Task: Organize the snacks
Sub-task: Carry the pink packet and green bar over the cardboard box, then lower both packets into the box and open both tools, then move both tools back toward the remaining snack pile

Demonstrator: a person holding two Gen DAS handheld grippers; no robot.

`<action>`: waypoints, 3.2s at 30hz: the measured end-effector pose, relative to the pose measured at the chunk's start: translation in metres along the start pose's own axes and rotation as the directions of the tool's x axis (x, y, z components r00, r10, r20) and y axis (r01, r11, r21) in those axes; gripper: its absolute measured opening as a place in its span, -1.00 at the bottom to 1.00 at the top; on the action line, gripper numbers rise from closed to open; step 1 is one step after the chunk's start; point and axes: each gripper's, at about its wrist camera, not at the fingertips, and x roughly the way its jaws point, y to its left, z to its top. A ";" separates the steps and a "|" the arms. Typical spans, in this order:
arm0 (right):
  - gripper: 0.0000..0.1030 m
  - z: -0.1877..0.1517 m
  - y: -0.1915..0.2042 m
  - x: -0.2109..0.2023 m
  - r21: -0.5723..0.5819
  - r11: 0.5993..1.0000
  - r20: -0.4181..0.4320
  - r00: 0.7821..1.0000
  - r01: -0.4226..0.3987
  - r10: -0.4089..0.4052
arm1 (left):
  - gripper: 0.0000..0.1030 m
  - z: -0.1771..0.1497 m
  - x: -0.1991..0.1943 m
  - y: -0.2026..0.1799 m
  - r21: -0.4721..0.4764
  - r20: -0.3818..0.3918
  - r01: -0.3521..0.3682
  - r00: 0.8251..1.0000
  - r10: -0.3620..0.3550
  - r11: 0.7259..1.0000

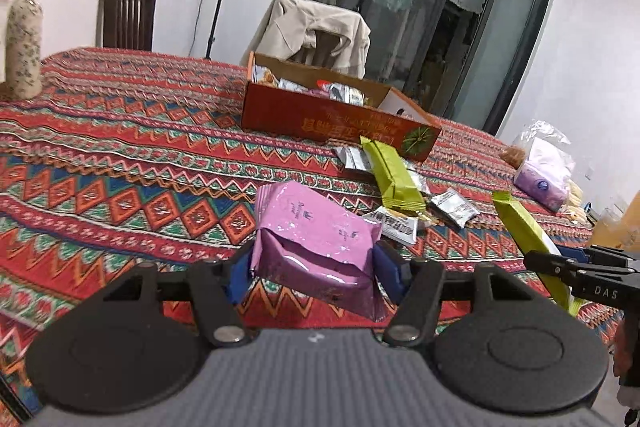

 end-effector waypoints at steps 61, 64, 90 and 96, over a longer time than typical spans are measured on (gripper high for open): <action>0.05 0.242 -0.086 0.358 -0.116 0.981 -0.171 0.970 0.157 -0.176 | 0.44 0.252 0.319 0.037 0.130 -0.136 -0.043 0.989 0.060 0.991; 0.07 0.249 -0.086 0.337 -0.116 0.982 -0.148 0.975 0.148 -0.165 | 0.45 0.254 0.295 0.029 0.140 -0.118 -0.033 0.992 0.050 0.990; 0.66 0.131 -0.029 -0.010 -0.128 0.992 0.144 0.990 0.009 0.010 | 0.95 0.086 -0.009 -0.016 0.150 0.145 0.032 0.988 -0.054 0.988; 0.77 0.073 -0.011 -0.054 -0.113 0.994 0.158 0.987 -0.011 0.029 | 0.95 0.033 -0.041 -0.009 0.085 0.126 -0.030 0.992 0.019 0.996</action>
